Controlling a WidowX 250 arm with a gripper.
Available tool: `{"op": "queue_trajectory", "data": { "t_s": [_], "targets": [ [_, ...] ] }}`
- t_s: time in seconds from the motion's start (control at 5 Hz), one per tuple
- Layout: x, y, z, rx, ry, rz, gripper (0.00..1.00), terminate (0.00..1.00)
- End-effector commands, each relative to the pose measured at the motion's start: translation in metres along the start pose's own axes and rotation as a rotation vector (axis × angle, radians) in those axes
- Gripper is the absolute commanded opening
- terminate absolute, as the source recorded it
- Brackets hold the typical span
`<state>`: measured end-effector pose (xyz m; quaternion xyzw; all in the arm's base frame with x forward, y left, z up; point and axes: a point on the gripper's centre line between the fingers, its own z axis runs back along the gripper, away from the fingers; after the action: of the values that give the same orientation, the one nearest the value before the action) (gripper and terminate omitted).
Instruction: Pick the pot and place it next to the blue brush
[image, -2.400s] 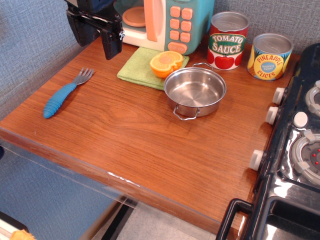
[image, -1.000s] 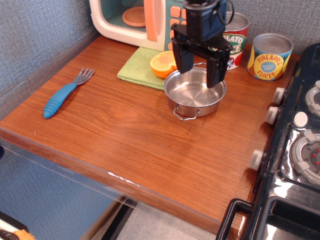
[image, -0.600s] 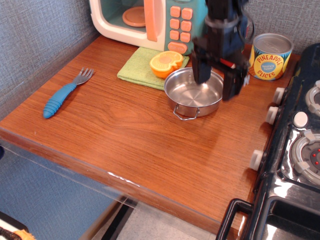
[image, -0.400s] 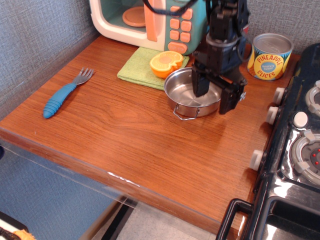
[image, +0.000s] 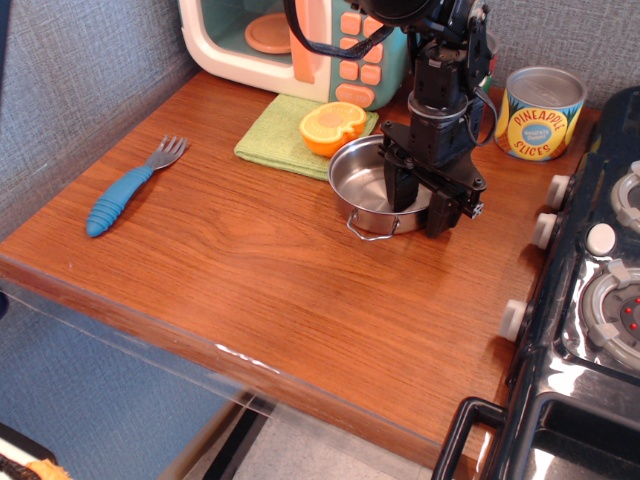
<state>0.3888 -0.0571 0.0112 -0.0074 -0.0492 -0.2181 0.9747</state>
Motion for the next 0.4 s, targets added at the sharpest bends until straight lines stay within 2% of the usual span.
{"op": "queue_trajectory", "data": {
  "t_s": [0.0, 0.2],
  "targets": [
    [0.002, -0.005, 0.042, -0.011, -0.081, -0.026, 0.0, 0.0],
    [-0.002, -0.011, 0.053, -0.034, -0.097, -0.068, 0.0, 0.0]
  ]
}}
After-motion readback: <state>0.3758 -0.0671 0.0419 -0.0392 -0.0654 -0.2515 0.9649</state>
